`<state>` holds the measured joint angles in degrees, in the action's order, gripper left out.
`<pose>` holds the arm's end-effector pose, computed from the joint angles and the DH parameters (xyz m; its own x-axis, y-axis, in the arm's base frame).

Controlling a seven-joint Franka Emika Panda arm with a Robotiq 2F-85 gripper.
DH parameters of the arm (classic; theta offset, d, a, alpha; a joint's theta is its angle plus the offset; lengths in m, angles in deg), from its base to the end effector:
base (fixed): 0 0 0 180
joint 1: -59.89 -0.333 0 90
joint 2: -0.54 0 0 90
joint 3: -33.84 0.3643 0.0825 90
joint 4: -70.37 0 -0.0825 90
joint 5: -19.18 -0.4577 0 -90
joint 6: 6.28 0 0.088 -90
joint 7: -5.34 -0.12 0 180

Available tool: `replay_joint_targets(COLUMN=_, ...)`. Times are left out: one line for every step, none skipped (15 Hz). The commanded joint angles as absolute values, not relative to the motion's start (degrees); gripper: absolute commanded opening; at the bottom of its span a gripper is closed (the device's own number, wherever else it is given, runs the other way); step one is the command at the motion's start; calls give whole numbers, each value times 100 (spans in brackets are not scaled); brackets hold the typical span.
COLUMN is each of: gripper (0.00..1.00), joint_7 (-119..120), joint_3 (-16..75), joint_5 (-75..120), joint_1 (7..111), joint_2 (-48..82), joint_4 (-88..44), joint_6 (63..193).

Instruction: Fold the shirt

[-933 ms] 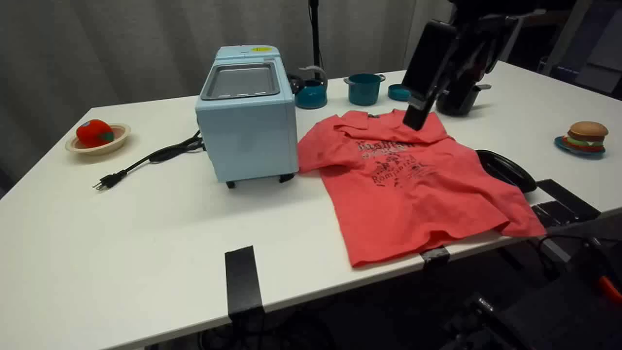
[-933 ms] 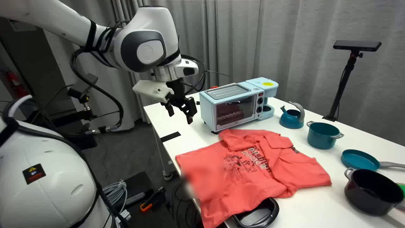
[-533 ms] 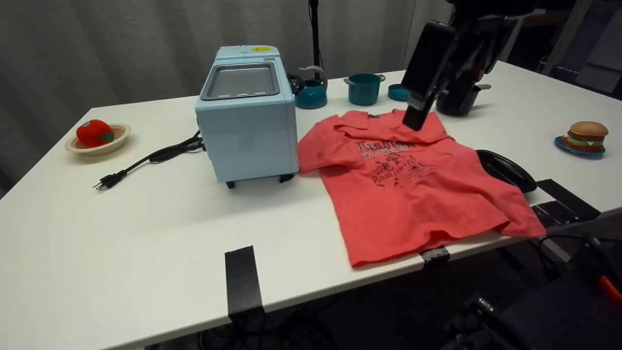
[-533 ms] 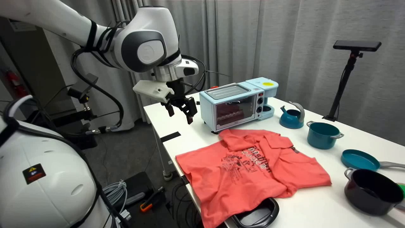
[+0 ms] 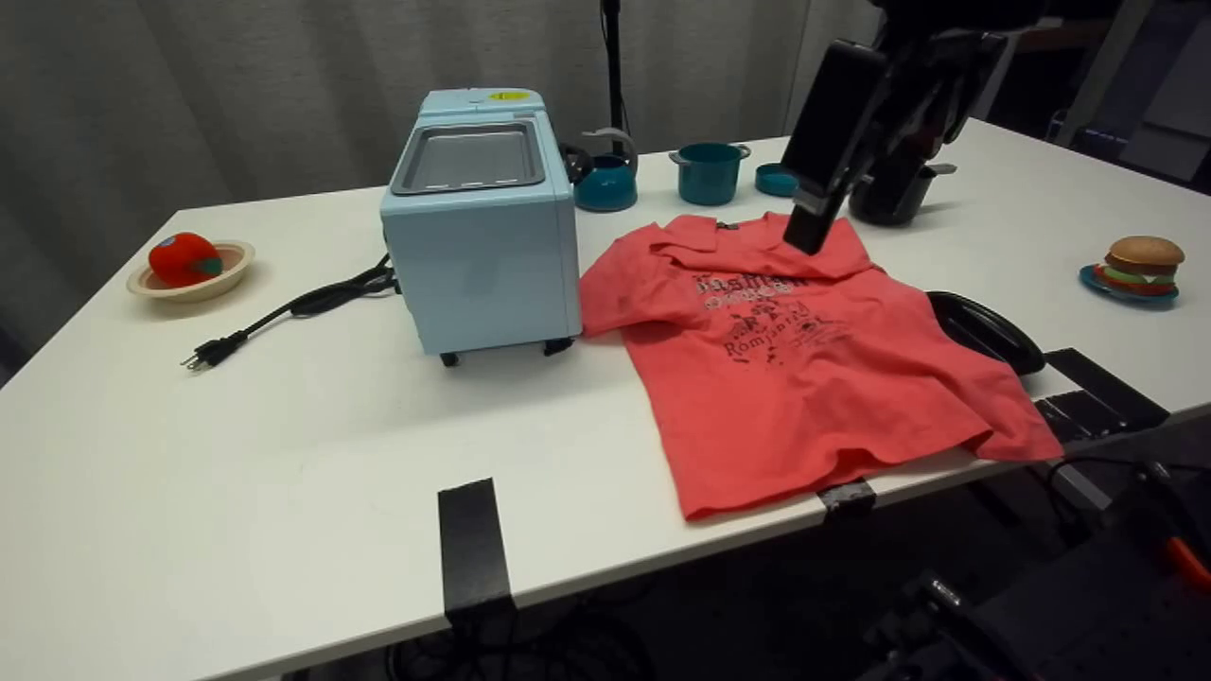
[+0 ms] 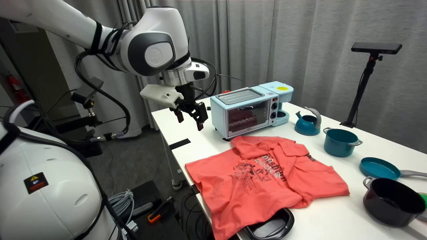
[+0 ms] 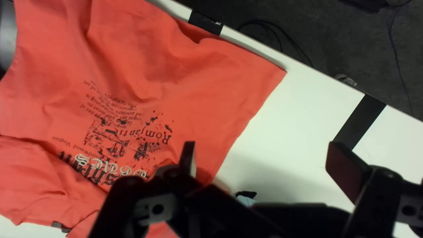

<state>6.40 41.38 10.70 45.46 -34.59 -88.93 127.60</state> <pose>0.3626 0.1445 0.3844 0.9457 0.2792 0.1665 0.2899 -0.9561 -0.0436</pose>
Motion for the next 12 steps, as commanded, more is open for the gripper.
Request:
replay_joint_targets(gripper=100, joint_7=638, joint_3=4138, joint_5=1072, joint_1=4547, joint_2=-3462, joint_4=-8884, joint_6=12743)
replay_joint_targets(gripper=100, joint_7=638, joint_3=4138, joint_5=1072, joint_1=4547, joint_2=-3462, joint_4=-8884, joint_6=12743)
replay_joint_targets(gripper=100, joint_7=737, joint_3=4079, joint_5=1105, joint_1=4582, joint_2=-3344, joint_4=-8778, joint_6=12770)
replay_joint_targets(gripper=100, joint_7=791, joint_3=4039, joint_5=1125, joint_1=4612, joint_2=-3247, joint_4=-8699, joint_6=12799)
replay_joint_targets(gripper=100, joint_7=876, joint_3=3964, joint_5=1151, joint_1=4666, joint_2=-3092, joint_4=-8567, joint_6=12821)
replay_joint_targets(gripper=100, joint_7=928, joint_3=3907, joint_5=1177, joint_1=4717, joint_2=-2961, joint_4=-8461, joint_6=12857)
replay_joint_targets(gripper=100, joint_7=1015, joint_3=3823, joint_5=1208, joint_1=4784, joint_2=-2783, joint_4=-8337, joint_6=12912)
replay_joint_targets(gripper=100, joint_7=1109, joint_3=3742, joint_5=1207, joint_1=4822, joint_2=-2615, joint_4=-8213, joint_6=12940)
replay_joint_targets(gripper=100, joint_7=1266, joint_3=3629, joint_5=1181, joint_1=4862, joint_2=-2416, joint_4=-8090, joint_6=13022)
replay_joint_targets(gripper=100, joint_7=1413, joint_3=3542, joint_5=1135, joint_1=4880, joint_2=-2212, joint_4=-7976, joint_6=13127)
replay_joint_targets(gripper=100, joint_7=1589, joint_3=3450, joint_5=1089, joint_1=4889, joint_2=-1964, joint_4=-7866, joint_6=13304)
replay_joint_targets(gripper=100, joint_7=1757, joint_3=3380, joint_5=1039, joint_1=4879, joint_2=-1743, joint_4=-7776, joint_6=13488)
